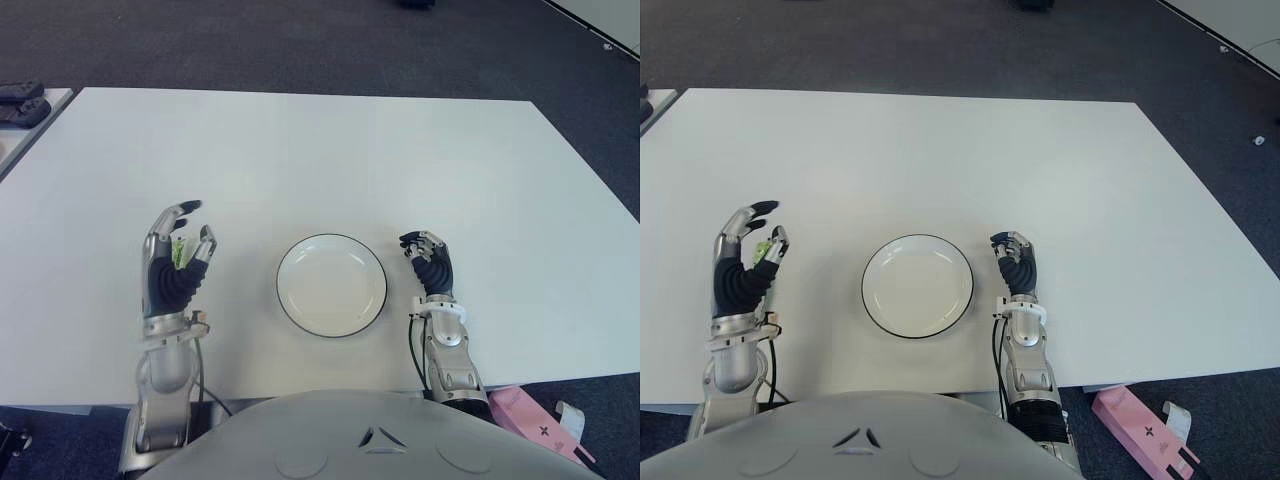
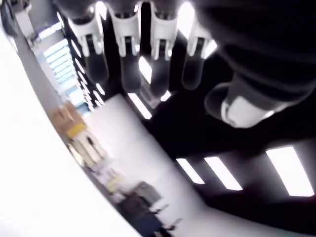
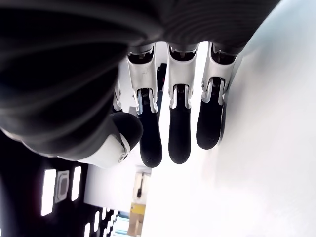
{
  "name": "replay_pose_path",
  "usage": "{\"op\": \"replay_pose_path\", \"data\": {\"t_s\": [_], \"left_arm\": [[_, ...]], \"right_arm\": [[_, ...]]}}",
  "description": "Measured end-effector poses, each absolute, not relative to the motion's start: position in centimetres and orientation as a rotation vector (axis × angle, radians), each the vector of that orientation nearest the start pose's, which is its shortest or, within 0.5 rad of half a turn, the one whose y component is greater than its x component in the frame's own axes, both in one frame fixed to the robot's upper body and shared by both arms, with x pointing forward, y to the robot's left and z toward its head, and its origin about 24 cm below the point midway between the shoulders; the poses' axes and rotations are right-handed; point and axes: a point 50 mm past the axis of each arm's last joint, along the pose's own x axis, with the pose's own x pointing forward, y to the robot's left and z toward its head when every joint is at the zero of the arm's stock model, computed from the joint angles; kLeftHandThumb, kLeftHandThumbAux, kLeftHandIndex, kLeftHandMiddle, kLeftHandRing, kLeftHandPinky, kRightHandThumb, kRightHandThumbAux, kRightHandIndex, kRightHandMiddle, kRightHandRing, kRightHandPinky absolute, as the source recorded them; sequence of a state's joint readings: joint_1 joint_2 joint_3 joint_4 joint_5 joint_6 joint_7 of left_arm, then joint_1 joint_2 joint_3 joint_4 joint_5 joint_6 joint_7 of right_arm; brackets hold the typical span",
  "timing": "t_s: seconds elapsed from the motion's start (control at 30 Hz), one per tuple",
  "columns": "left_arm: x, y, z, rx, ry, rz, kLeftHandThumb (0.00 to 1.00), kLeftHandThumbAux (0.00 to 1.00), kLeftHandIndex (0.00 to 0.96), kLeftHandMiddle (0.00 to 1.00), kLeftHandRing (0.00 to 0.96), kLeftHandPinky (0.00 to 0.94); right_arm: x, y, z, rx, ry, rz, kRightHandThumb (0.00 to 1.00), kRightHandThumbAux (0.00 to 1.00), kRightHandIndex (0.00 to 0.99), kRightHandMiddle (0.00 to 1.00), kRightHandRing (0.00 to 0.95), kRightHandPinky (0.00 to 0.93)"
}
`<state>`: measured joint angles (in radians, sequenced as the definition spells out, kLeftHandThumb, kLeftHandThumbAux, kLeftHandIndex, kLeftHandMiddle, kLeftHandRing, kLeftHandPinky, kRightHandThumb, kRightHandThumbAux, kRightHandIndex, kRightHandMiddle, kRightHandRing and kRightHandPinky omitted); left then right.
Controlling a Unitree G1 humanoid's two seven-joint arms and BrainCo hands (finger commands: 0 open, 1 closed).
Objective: Put the toothpaste on the table into the plate.
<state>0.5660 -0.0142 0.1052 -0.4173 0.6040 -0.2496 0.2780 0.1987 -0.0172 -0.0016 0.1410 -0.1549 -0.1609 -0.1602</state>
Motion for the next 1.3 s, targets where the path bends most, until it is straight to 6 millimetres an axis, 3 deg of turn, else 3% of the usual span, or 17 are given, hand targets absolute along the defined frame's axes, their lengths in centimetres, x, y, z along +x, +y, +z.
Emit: {"op": "replay_pose_path", "data": {"t_s": [0.3,0.5,0.57,0.6,0.67,0.9,1.1,1.3], "left_arm": [[13.1,20.7,7.1,0.930,0.079,0.573,0.643,0.222,0.001,0.045,0.091,0.110],[12.8,21.2,8.8,1.052,0.181,0.630,0.577,0.186,0.000,0.004,0.010,0.016],[12.7,21.4,9.1,1.082,0.219,0.642,0.500,0.184,0.000,0.002,0.005,0.018],[12.6,21.5,9.0,1.102,0.244,0.648,0.383,0.181,0.000,0.001,0.003,0.011],[12.5,21.8,8.6,1.172,0.309,0.666,0.317,0.180,0.000,0.000,0.001,0.005],[12.3,22.9,7.6,1.281,0.523,0.713,0.315,0.163,0.000,0.000,0.000,0.000],[12.6,23.2,7.0,1.268,0.599,0.690,0.133,0.232,0.000,0.000,0.000,0.021],[12.7,23.5,5.6,1.258,0.725,0.568,0.274,0.208,0.000,0.000,0.000,0.001]], "right_arm": [[20.4,-16.8,-1.8,-0.179,0.159,-0.169,0.724,0.733,0.420,0.433,0.403,0.398],[20.4,-16.7,-1.8,-0.177,0.160,-0.166,0.724,0.733,0.421,0.432,0.404,0.400],[20.5,-16.7,-1.9,-0.177,0.159,-0.165,0.723,0.733,0.421,0.433,0.405,0.399],[20.5,-16.7,-1.8,-0.177,0.158,-0.165,0.723,0.733,0.421,0.433,0.405,0.396],[20.6,-16.7,-1.8,-0.177,0.156,-0.164,0.723,0.733,0.421,0.433,0.404,0.393],[20.6,-16.6,-2.0,-0.176,0.151,-0.158,0.724,0.733,0.421,0.431,0.403,0.398],[20.7,-16.6,-2.0,-0.170,0.145,-0.149,0.724,0.733,0.421,0.430,0.405,0.399],[20.9,-16.5,-2.0,-0.164,0.142,-0.142,0.724,0.733,0.420,0.430,0.406,0.397]]}}
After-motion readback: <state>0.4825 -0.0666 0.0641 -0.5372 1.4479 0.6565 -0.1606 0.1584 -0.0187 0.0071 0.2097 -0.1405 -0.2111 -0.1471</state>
